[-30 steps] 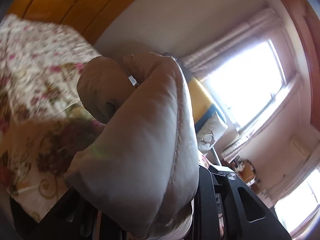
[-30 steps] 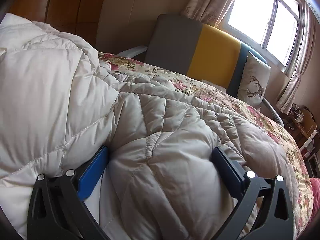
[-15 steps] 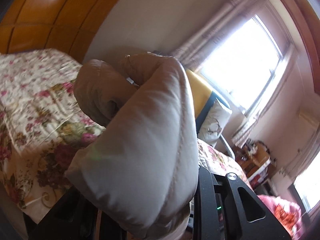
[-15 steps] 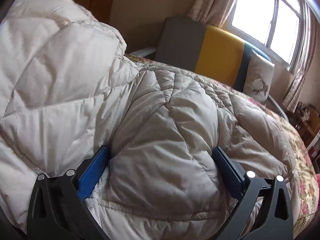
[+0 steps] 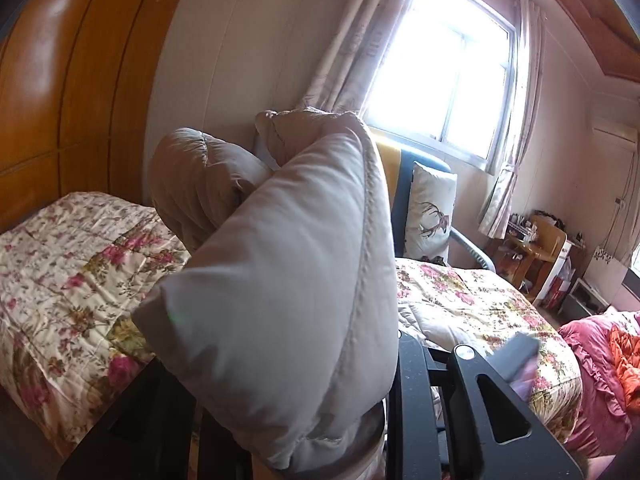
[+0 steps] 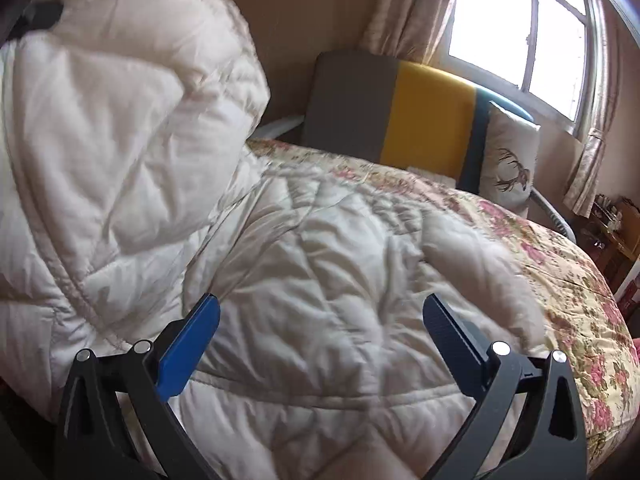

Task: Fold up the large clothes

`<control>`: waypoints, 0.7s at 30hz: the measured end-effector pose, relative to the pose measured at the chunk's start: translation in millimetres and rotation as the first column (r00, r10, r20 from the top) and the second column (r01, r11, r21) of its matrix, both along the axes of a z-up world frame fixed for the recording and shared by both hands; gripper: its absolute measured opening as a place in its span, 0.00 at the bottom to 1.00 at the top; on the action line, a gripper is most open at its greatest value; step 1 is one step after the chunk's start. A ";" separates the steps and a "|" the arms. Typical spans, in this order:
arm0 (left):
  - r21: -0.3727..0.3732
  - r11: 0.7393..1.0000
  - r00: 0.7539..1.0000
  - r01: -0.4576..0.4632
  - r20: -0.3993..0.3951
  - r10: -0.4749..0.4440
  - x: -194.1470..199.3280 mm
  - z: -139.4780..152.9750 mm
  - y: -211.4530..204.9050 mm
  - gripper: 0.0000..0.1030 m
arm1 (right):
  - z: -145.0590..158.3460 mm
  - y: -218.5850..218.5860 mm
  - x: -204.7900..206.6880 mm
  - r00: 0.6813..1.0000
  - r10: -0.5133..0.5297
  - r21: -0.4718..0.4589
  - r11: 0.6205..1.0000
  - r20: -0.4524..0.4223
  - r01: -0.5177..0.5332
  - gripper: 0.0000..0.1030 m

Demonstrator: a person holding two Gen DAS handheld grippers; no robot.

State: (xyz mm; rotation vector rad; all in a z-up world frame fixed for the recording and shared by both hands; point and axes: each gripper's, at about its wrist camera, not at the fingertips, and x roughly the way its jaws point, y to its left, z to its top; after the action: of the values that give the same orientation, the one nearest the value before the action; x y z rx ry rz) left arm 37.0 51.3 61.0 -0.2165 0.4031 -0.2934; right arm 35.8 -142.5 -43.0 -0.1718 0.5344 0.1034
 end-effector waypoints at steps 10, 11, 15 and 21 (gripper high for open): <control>0.157 0.988 1.000 0.006 0.017 -0.009 3.2 3.0 -39.0 0.24 | -18.8 -131.3 18.8 0.916 -0.354 0.120 0.917 -0.190 0.379 0.98; 0.176 0.984 1.000 0.014 0.018 -0.017 4.2 3.0 -44.7 0.25 | -25.8 -134.8 20.6 0.914 -0.338 0.156 0.914 -0.223 0.376 0.98; 0.288 0.956 0.998 0.060 0.015 -0.067 9.5 -0.5 -77.1 0.27 | -34.7 -132.3 16.9 0.912 -0.333 0.201 0.902 -0.239 0.382 0.98; 0.442 0.883 0.984 0.160 0.000 -0.178 14.6 -19.0 -138.5 0.31 | -35.5 -134.4 14.3 0.921 -0.306 0.218 0.908 -0.239 0.358 0.98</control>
State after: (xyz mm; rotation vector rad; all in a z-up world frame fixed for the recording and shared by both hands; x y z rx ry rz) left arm 51.6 -87.2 42.0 0.2732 0.4388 -0.3696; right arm 50.1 -276.8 -78.5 0.1901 0.7388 -0.1471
